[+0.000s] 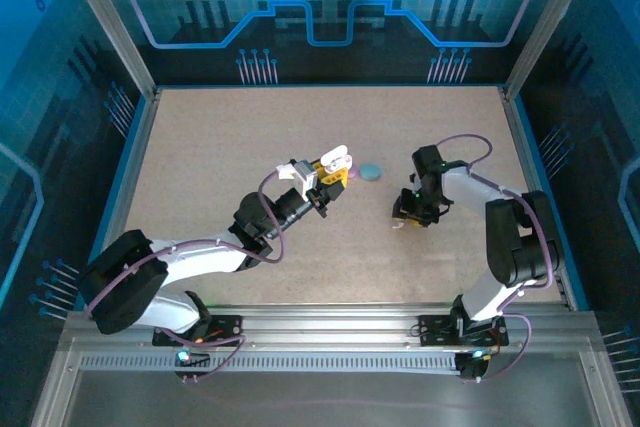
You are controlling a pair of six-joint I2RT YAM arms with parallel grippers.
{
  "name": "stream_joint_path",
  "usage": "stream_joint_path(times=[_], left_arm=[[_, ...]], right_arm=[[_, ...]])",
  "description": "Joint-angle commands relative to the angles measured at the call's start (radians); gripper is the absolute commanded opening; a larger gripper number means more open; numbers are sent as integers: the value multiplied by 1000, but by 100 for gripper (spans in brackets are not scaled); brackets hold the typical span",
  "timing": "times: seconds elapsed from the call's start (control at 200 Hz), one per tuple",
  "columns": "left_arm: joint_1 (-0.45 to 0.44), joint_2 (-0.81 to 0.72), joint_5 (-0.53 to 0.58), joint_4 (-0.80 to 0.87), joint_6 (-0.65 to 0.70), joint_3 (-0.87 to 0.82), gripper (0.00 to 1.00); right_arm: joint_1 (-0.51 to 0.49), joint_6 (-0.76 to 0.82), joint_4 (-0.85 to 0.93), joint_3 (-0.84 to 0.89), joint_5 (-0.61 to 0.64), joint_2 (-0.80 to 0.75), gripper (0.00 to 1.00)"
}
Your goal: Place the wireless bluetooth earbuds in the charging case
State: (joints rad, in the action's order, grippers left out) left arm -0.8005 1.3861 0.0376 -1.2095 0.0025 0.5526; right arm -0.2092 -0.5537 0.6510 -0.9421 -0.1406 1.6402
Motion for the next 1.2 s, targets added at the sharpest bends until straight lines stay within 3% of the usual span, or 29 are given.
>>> stream_joint_path(times=[0.0, 0.855, 1.196], left_arm=[[1, -21, 13, -31, 1, -6, 23], [1, -30, 20, -30, 2, -14, 23], [1, -29, 19, -27, 2, -14, 23]], right_arm=[[-18, -12, 34, -32, -11, 36, 40], [-92, 88, 75, -184, -39, 187, 37], [-86, 81, 113, -195, 102, 107, 39]])
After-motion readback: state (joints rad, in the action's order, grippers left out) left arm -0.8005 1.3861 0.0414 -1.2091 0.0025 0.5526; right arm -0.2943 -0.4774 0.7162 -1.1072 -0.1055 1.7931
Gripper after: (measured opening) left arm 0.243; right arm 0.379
